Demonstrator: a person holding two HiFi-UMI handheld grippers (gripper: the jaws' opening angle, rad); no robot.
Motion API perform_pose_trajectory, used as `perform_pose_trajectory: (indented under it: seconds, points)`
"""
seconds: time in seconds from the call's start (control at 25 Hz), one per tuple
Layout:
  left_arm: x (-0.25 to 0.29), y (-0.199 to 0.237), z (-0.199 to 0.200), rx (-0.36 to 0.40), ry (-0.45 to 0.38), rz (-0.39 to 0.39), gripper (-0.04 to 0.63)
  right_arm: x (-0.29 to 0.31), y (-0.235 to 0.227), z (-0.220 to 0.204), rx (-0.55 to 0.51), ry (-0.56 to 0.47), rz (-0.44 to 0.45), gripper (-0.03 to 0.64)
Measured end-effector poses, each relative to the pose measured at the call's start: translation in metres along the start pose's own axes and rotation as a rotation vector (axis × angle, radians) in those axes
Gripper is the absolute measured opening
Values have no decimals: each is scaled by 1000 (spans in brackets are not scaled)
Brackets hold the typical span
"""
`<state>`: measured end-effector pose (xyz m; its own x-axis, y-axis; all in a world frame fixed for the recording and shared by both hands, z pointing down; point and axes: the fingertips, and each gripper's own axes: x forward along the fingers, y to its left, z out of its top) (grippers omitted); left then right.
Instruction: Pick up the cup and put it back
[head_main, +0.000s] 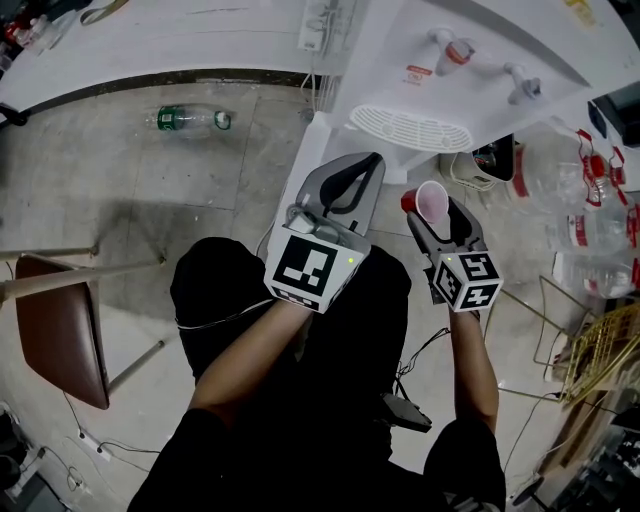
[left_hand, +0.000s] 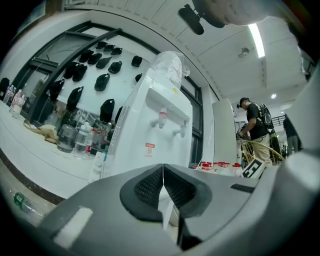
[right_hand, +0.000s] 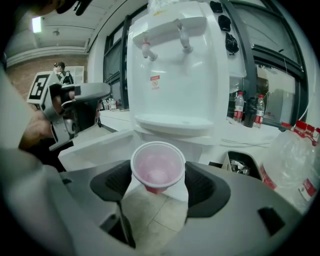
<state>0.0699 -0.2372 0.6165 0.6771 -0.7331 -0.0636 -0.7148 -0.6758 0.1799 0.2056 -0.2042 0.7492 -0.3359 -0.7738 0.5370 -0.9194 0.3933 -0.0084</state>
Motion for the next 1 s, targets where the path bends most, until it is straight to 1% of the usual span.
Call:
perform_pose_trajectory:
  seconds: [0.2, 0.32, 0.44, 0.6, 0.72, 1.0]
  points:
    - [4, -4, -1, -1, -1, -14, 8, -20, 6, 21, -24, -14, 23, 321]
    - [7, -5, -3, -11, -1, -19, 8, -28, 7, 38, -71, -34, 30, 321]
    - [9, -8, -5, -13, 1, -27, 8, -34, 5, 57, -79, -66, 33, 321]
    - [10, -10, -6, -15, 5, -33, 8, -40, -5, 89, -105, -132, 0, 321]
    - [10, -13, -6, -14, 8, -39, 8, -41, -11, 108, -114, -162, -17, 321]
    - [8, -14, -6, -15, 6, -44, 8, -30, -38, 132, -123, -177, -80, 319]
